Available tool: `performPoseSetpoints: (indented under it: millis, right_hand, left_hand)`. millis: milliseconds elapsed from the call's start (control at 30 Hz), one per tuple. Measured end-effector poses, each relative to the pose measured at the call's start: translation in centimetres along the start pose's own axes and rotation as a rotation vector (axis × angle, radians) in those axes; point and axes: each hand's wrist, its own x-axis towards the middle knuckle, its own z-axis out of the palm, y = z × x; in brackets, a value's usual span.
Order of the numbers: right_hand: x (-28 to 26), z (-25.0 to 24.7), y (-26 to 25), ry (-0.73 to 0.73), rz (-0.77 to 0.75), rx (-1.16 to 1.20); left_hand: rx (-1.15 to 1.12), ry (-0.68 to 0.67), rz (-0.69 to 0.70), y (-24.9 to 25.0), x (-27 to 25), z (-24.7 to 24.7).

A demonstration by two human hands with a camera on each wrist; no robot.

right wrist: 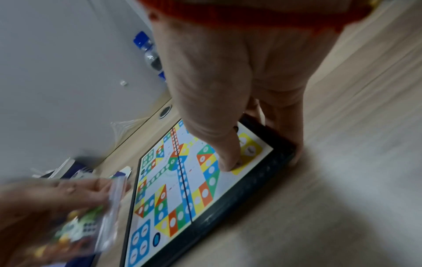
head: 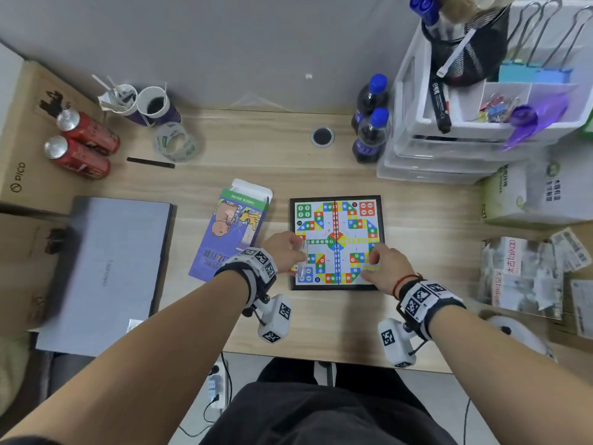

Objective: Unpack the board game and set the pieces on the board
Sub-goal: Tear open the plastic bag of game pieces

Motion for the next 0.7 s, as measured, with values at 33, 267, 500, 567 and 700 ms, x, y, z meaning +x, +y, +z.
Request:
performPoseSetpoints:
  millis: [33,267,500,567,700]
  right_hand:
    - [-0.1,0.0,-0.2,-0.005,0.001,-0.030]
    - [-0.5,-3.3,-2.4,-0.089,0.040,-0.251]
    - [-0.3,-5.9,-6.7,-0.102,-0.286,0.118]
    - [-0.2,-6.1,-7.5,-0.128,-0.332,0.217]
    - [0.0,-6.7,-7.9,-0.089,-0.279,0.294]
  left_hand:
    - [-0.027,-0.010,0.009,0.4,-0.1,0.1]
    - [-0.208,-0.019,0.067,2.7,-0.1,-0.4]
    - [-0.331,-0.093,0.156,5.0,-0.6,-0.9]
    - [-0.372,-0.099,0.156,5.2,-0.7,-1.0]
    - [-0.356,0.034,0.105,4.7,-0.7,-1.3]
